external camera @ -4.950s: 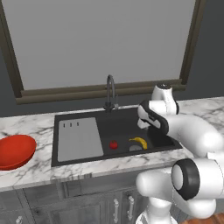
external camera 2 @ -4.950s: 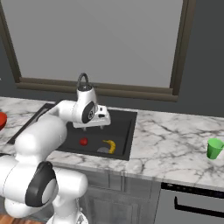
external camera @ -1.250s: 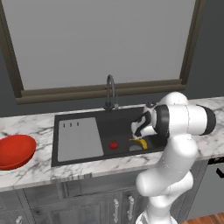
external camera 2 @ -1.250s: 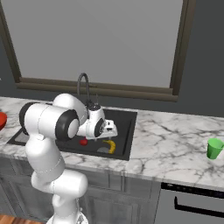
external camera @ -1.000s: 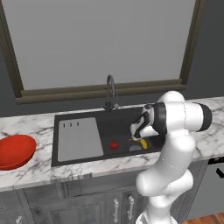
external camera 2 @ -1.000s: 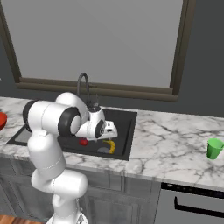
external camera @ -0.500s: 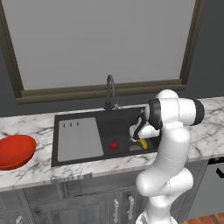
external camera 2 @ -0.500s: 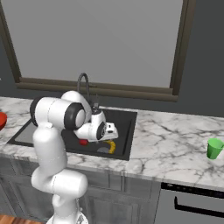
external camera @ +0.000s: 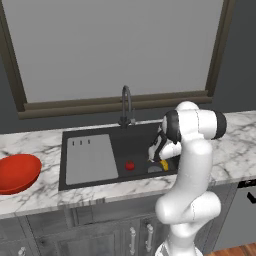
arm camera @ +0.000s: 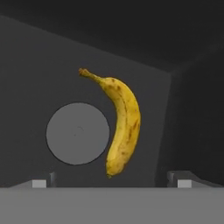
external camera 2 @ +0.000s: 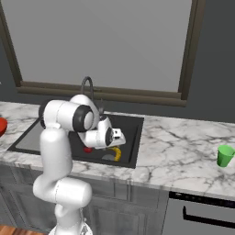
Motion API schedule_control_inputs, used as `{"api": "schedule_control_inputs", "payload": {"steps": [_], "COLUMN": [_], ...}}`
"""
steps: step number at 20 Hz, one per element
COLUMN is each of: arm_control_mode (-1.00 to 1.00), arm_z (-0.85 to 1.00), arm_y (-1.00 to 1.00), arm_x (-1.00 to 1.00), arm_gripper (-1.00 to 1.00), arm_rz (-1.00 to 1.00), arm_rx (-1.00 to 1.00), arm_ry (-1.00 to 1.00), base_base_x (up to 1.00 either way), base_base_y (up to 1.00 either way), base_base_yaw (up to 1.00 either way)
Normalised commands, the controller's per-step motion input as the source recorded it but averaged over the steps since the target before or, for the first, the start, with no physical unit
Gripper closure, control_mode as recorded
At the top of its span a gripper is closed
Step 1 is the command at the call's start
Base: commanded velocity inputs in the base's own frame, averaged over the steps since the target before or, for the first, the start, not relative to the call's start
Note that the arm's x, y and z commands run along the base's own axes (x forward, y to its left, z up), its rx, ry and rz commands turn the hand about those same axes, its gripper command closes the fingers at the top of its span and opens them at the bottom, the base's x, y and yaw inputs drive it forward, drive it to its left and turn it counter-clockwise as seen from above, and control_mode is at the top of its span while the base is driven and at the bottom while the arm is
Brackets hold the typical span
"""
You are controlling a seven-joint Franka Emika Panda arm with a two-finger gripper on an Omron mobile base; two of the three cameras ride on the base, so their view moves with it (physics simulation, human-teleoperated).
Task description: Remove the tomato and banana from the sink. Then move the bowl and cup from the counter to the sink for washing.
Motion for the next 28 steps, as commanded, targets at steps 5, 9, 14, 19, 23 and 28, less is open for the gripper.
{"api": "schedule_control_inputs", "payload": {"steps": [5,9,14,19,23,28], "arm_control_mode": [-1.00,-1.00,-1.00,-1.00,-1.00,-1.00], "arm_z": [-0.18,-0.20,-0.21,-0.19,-0.17,-0.17], "arm_y": [-0.02,-0.03,-0.03,-0.05,-0.10,-0.08], "arm_x": [0.18,0.14,0.14,0.16,0.14,0.14], "arm_gripper": [-1.00,-1.00,-1.00,-1.00,-1.00,-1.00], "arm_rz": [0.00,0.00,0.00,0.00,0.00,0.00], "arm_rx": [-0.05,-0.01,0.00,0.00,0.00,0.00], "arm_ry": [-0.01,0.00,0.00,0.00,0.00,0.00], "base_base_x": [0.00,0.00,0.00,0.00,0.00,0.00], "base_base_y": [0.00,0.00,0.00,0.00,0.00,0.00], "base_base_yaw": [0.00,0.00,0.00,0.00,0.00,0.00]}}
